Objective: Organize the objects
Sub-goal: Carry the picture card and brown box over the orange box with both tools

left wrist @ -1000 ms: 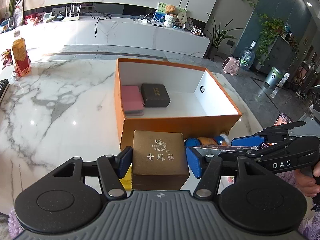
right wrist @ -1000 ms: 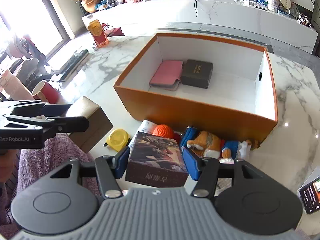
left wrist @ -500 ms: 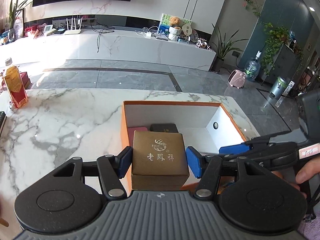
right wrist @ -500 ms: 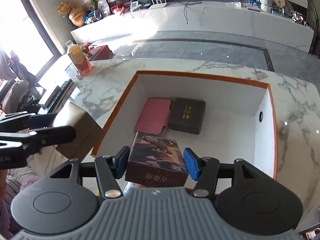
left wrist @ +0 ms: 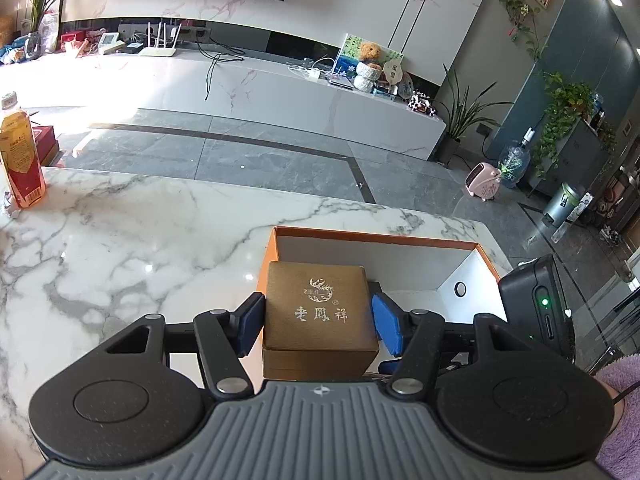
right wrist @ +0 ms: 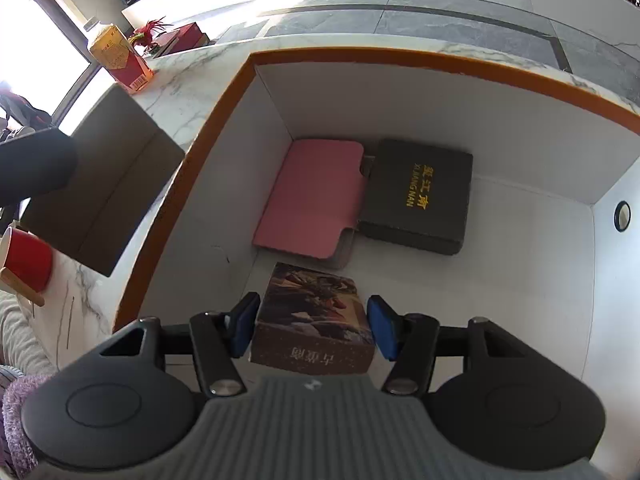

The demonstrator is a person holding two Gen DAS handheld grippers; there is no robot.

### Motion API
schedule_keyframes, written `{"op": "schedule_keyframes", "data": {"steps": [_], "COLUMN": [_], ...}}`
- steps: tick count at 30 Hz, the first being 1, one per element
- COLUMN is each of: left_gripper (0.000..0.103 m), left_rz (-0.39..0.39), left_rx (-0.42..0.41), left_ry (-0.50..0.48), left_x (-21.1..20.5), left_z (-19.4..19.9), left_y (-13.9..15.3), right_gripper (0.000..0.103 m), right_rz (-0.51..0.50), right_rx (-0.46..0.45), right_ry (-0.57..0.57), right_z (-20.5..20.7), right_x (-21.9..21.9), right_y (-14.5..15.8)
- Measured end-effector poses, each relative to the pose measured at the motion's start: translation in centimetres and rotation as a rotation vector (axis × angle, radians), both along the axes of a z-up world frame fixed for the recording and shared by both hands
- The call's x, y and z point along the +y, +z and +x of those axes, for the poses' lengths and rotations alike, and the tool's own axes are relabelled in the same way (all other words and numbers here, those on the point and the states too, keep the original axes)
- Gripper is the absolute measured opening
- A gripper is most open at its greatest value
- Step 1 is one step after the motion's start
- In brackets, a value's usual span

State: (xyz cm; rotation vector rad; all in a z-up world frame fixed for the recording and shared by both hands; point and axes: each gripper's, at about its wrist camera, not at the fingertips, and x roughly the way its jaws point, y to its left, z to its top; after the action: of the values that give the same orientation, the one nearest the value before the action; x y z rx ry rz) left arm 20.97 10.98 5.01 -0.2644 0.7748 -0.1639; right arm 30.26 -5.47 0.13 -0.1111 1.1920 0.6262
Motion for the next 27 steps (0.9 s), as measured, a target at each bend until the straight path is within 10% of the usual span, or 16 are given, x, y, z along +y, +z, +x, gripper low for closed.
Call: {"op": "schedule_keyframes", "data": {"steps": [27], "left_gripper": [0.068], "left_rz": [-0.028], "left_rx": [0.010], "left_ry": [-0.018], "left_x": [1.0], "left_z": [0.5], "left_y": [-1.3], "right_gripper": [0.061], "right_rz": [0.043], "right_rx": [0.335], "right_ry": [-0.069], "right_z": [2.6], "right_x": [1.0], "right_y": [-4.4]}}
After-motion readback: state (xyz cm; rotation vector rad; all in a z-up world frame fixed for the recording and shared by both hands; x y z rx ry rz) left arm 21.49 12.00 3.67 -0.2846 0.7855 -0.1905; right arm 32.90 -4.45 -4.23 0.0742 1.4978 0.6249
